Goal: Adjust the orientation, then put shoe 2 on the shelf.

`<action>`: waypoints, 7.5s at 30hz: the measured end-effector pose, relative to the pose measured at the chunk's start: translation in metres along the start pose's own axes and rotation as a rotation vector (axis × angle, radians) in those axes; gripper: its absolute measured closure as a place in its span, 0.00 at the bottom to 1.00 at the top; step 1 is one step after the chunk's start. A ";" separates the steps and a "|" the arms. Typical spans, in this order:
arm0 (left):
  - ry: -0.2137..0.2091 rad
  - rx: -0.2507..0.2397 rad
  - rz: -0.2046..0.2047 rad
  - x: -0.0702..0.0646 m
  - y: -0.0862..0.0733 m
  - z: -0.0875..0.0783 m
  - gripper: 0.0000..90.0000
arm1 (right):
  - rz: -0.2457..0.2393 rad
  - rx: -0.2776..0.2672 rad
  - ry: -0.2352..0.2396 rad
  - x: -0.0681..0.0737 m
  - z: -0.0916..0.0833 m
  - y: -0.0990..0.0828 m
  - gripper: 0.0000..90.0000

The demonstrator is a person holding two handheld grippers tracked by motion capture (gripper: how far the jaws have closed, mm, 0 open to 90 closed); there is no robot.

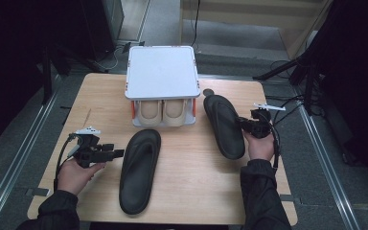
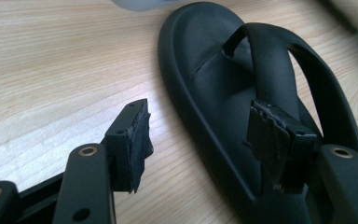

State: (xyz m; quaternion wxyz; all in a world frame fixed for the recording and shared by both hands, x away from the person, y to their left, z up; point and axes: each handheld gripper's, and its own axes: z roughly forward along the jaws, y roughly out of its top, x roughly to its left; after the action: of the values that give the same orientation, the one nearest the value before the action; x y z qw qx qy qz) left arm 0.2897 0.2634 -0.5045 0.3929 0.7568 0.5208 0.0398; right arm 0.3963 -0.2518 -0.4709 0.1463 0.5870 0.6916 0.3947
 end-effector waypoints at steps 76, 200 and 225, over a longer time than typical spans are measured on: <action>-0.081 -0.010 0.084 -0.011 0.028 0.006 0.91 | -0.194 0.124 0.164 0.127 -0.007 -0.101 0.80; -0.056 0.063 0.125 -0.020 0.005 0.016 0.52 | -0.236 0.036 0.243 0.120 -0.008 -0.079 0.71; -0.028 -0.011 0.106 -0.012 0.008 0.009 0.45 | -0.253 0.025 0.325 0.169 -0.015 -0.096 0.52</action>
State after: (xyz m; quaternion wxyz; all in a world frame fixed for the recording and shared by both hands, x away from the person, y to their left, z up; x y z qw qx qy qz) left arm 0.2944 0.2473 -0.5011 0.4019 0.7816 0.4741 0.0527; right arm 0.2742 -0.1004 -0.4860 0.0739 0.4260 0.7791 0.4539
